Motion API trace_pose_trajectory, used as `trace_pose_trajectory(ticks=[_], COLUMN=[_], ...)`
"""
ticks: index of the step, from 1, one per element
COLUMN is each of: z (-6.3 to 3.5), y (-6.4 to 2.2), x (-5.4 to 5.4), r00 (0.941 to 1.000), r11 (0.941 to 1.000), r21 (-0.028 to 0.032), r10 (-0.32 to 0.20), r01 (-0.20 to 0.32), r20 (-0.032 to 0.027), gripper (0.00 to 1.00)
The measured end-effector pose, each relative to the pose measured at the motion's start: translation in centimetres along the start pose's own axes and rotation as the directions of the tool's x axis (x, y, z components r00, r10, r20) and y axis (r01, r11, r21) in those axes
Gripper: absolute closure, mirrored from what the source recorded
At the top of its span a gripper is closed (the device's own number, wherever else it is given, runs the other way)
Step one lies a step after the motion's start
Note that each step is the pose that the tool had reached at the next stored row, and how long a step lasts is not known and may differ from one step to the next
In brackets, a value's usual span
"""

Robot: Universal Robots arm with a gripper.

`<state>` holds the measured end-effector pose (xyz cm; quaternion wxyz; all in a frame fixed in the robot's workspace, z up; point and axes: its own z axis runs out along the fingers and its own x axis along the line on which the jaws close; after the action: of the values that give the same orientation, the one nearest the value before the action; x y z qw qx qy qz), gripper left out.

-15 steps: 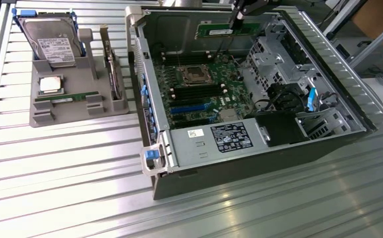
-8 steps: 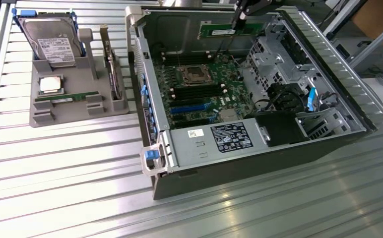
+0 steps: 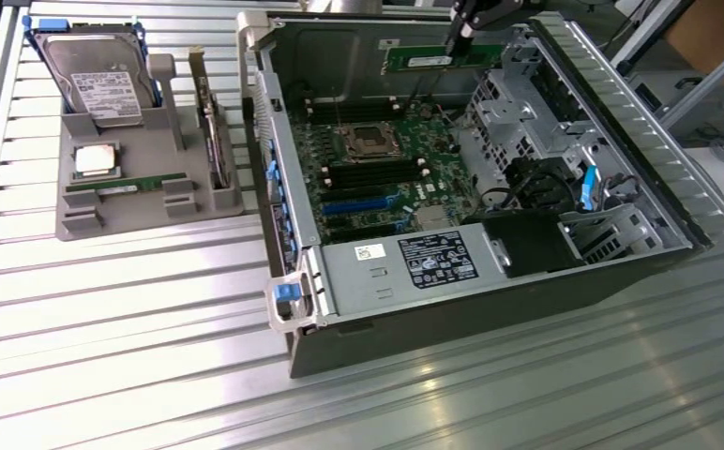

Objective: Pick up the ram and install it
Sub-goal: 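Pick up the ram and move it above insertion slot, then insert the ram into the slot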

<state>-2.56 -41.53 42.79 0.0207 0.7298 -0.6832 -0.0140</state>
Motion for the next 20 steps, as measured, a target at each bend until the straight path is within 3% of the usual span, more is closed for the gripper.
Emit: trace_pose_trajectory(ticks=[16,20], z=[-0.09,-0.09], y=[-1.81,-1.85], x=[0.1,0.1], r00=[1.0000,1.0000], r11=[1.0000,1.0000], r21=[-0.0003,-0.0003], r10=[0.000,0.000], r01=[0.000,0.000], r20=[-0.0050,-0.0052], gripper=[0.88,0.88])
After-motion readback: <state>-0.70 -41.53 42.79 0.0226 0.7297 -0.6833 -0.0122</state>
